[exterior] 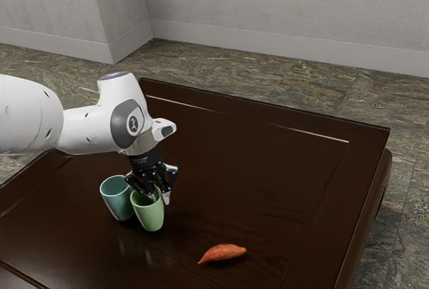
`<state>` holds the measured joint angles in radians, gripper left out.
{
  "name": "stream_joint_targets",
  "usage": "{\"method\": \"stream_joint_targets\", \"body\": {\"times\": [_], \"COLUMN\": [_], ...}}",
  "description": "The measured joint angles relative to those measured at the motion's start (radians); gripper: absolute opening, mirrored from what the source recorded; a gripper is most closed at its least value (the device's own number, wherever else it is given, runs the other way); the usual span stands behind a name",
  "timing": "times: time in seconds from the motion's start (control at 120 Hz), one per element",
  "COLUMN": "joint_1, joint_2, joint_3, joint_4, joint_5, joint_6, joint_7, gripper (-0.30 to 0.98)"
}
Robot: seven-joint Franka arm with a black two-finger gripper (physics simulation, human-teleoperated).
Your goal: Place the right cup onto the left cup
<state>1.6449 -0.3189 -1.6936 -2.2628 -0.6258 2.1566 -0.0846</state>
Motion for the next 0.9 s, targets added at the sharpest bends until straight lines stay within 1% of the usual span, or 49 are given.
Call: {"method": "stream_joint_targets", "body": {"times": [0.125,0.283,0.508,0.583,0.733,0.808,0.9], "joint_1": [0.001,0.000,-0.017,-0.044,-0.091,-0.141,-0.231], "joint_2": [0.000,0.000,0.014,0.017,0.031,0.053,0.076], "joint_3": [0.000,0.000,0.030,0.058,0.108,0.161,0.263], "joint_4": [0.000,0.000,0.003,0.009,0.053,0.083,0.107], "joint_5": [-0.002,0.002,0.019,0.028,0.074,0.119,0.179], "joint_6": [0.001,0.001,-0.011,-0.017,-0.041,-0.060,-0.083], "joint_7": [0.002,0.000,-0.004,-0.004,-0.006,-0.010,-0.015], "gripper": [-0.03,-0.08,-0.10,-0.10,-0.10,-0.10,-0.10]}}
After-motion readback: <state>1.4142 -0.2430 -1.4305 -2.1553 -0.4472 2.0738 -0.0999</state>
